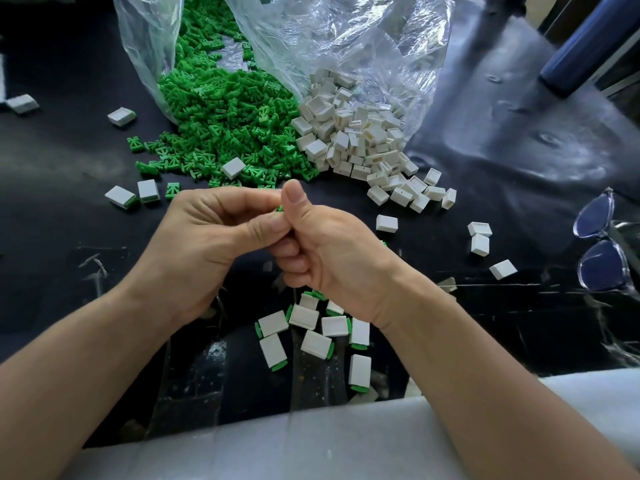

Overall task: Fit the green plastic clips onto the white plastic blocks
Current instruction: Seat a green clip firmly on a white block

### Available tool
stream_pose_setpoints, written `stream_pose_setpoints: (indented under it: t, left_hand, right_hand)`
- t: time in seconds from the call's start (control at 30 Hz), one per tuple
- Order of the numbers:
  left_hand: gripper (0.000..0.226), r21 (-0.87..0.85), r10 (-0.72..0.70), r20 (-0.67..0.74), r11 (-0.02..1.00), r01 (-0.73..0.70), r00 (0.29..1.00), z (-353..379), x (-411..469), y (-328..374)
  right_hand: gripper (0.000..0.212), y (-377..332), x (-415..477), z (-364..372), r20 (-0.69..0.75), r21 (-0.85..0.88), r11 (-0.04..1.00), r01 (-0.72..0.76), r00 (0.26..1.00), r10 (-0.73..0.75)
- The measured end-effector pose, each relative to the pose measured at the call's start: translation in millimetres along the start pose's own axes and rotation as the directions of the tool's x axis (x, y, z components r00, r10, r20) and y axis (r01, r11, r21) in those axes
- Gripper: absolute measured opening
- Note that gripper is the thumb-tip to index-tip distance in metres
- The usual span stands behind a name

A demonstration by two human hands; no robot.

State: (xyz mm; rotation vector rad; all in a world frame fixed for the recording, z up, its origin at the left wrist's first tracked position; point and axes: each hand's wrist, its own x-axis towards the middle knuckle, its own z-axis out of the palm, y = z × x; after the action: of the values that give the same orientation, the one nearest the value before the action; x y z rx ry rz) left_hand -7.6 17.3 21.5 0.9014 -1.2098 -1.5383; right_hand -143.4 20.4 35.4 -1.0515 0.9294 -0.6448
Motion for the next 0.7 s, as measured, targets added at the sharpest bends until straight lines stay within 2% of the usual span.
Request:
stream_pose_setpoints:
  t: [0.13, 0.27, 0.37, 0.47, 0.53, 0.7]
  left_hand:
    - [0.016, 0.027, 0.023, 0.026, 0.999, -0.023, 0.999, -0.5, -0.3, -0.1]
    - [0.019, 0.050, 0.033, 0.037, 0.998, -0.035, 0.999, -1.0, -0.2, 0.2]
    - [0.020, 0.029, 0.020, 0.056, 0.999, -0.021, 0.998, -1.8, 0.3, 0.9]
    - [0.017, 0.018, 0.020, 0.043, 1.000, -0.020, 0.999, -1.9, 0.8, 1.8]
    - [0.017, 0.033, 0.028, 0.024, 0.999, -0.028, 0.999, -1.9, 1.1, 1.5]
    - [0.017, 0.014, -0.012, 0.003, 1.000, 0.012, 1.000, -3.2, 2.0, 1.6]
  right_hand:
    - [0.064, 1.5, -0.3, -0.2, 0.007, 0.012, 1.000, 0.010, 1.000, -0.010]
    - [0.039, 4.1, -1.0, 1.4, -0.025, 0.022, 0.999, 0.025, 0.999, -0.025]
    - [0.041, 4.1, 0.3, 0.4, -0.013, 0.056, 0.998, 0.014, 1.000, -0.013]
    - [0.054, -0.6, 1.3, -1.0, 0.086, 0.123, 0.992, -0.040, 0.996, 0.030]
    - [0.053, -3.1, 0.5, -2.6, 0.127, 0.143, 0.988, -0.059, 0.991, 0.041]
    - [0.051, -4.4, -0.2, -5.8, 0.084, 0.097, 0.992, -0.075, 0.994, 0.067]
